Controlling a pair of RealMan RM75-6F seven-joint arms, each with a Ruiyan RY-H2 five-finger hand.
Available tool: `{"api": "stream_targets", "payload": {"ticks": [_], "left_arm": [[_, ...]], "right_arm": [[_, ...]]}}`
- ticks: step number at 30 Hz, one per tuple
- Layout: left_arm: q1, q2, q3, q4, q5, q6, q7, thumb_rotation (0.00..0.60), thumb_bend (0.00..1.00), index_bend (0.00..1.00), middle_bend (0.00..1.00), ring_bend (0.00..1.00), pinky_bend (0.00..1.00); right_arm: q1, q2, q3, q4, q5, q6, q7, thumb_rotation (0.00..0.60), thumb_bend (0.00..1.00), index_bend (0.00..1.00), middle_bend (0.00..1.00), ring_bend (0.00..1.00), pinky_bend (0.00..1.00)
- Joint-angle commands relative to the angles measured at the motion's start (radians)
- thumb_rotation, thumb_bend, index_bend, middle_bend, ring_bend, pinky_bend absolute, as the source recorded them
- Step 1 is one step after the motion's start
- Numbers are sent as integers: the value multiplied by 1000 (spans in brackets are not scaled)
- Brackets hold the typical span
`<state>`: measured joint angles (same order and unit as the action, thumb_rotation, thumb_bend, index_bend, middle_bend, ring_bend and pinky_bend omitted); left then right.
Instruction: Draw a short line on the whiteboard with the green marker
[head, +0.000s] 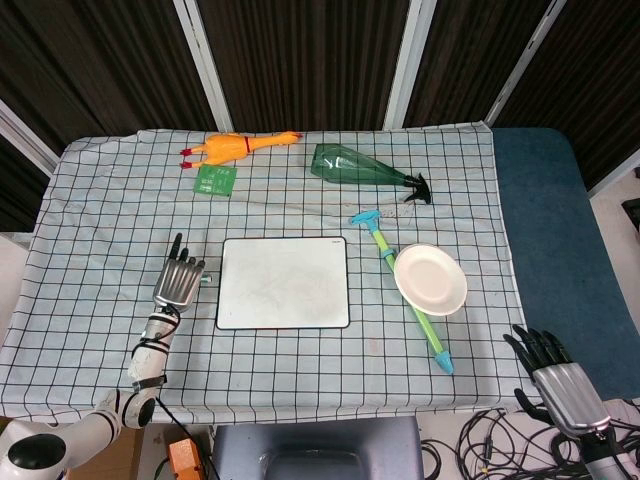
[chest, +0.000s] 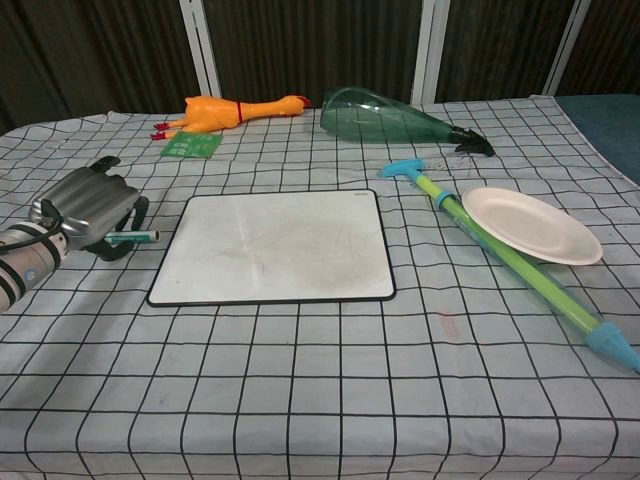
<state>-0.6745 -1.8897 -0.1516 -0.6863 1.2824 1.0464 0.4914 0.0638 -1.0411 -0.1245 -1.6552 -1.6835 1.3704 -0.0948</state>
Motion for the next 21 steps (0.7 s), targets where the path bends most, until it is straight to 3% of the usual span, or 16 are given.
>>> {"api": "stream_targets", "payload": {"ticks": [1,6,10,13,17,21], "left_arm": [[1,-7,15,32,41,40,-56,600,466,748,685,348,94],[4,-3,35,69,93,84,-167,600,518,772,724,406,127],[14,19,40,68,137,153,-371,600,550,782,740,442,158],[25,31,29,59,160,221,-584,600,573,784,756,489,293],[38,31,-1,43,181,333,-879,600,591,784,770,561,572],[54,28,-47,-36,171,411,-1144,600,598,784,776,579,657]], "right_arm": [[0,0,0,1,0,0,0,600,328,0,0,0,74],[0,-1,0,1,0,-1,-3,600,328,0,0,0,73],[0,-2,-1,0,0,-2,-7,600,328,0,0,0,74],[0,-4,-1,0,0,-3,-11,600,327,0,0,0,74],[0,-6,0,-1,3,-7,-17,600,328,0,0,0,74],[3,-10,0,-1,7,-14,-26,600,328,0,0,0,74]]}}
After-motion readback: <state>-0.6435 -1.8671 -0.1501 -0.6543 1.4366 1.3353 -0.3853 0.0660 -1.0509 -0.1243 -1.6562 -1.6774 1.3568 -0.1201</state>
